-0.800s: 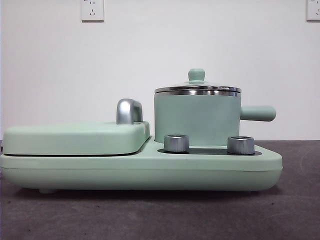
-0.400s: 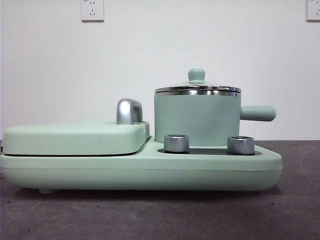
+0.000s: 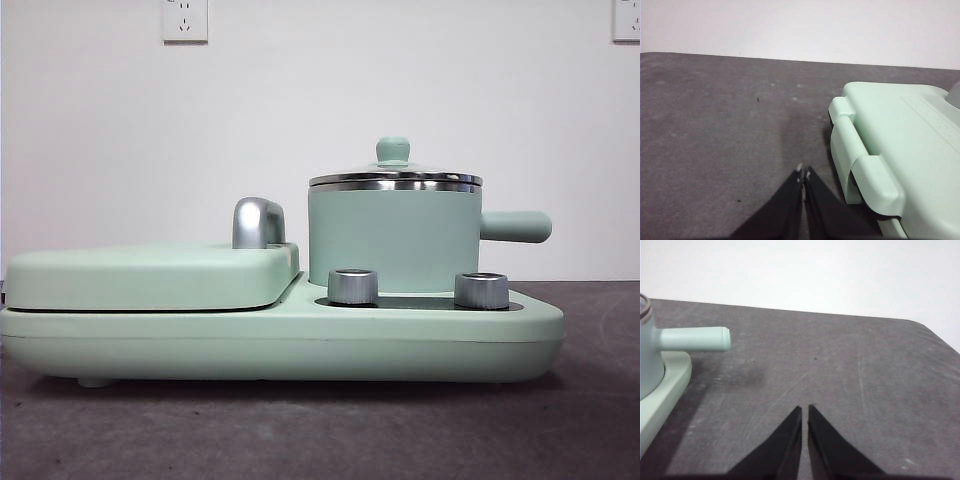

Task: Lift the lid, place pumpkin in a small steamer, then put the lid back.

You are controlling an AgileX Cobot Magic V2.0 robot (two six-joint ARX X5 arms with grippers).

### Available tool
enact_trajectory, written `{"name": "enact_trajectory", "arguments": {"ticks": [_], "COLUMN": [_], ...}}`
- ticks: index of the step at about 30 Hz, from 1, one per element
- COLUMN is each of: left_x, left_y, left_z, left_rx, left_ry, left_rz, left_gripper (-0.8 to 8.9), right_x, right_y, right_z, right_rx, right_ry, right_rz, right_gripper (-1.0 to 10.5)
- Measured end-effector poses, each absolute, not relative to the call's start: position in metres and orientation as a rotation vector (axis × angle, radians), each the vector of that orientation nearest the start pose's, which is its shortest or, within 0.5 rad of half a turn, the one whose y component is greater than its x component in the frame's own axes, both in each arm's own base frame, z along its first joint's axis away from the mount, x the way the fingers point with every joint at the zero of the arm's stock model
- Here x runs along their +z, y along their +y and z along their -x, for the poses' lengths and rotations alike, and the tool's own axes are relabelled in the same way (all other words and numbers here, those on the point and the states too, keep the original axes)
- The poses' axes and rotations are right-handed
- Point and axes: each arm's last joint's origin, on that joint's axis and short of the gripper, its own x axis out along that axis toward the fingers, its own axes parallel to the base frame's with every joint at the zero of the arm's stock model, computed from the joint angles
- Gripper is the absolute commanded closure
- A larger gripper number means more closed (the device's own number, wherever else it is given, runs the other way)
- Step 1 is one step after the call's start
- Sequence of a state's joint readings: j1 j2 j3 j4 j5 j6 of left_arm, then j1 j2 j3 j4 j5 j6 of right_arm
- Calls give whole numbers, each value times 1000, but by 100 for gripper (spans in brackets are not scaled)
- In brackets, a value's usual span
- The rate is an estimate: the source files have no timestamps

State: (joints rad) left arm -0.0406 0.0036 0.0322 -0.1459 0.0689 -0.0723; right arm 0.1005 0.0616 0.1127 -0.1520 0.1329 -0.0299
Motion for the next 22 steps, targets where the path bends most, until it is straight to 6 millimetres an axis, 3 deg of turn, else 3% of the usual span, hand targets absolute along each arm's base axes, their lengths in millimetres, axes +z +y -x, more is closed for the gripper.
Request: {"name": "enact_trajectory", "arguments": {"ticks": [9,22], "left_x": [160,160], "left_y": [-6,-6], "left_z": [-95,-95], "left_rx": [-105,-105], "left_ry": [121,121], "left_rz": [74,74], "left_gripper": [807,807], "right_x": [158,158], "right_y": [5,4], "right_z": [-96,-96], "right_rx": [35,26], "right_ry": [103,101], "right_rz": [35,34], "right_gripper": [927,927]}}
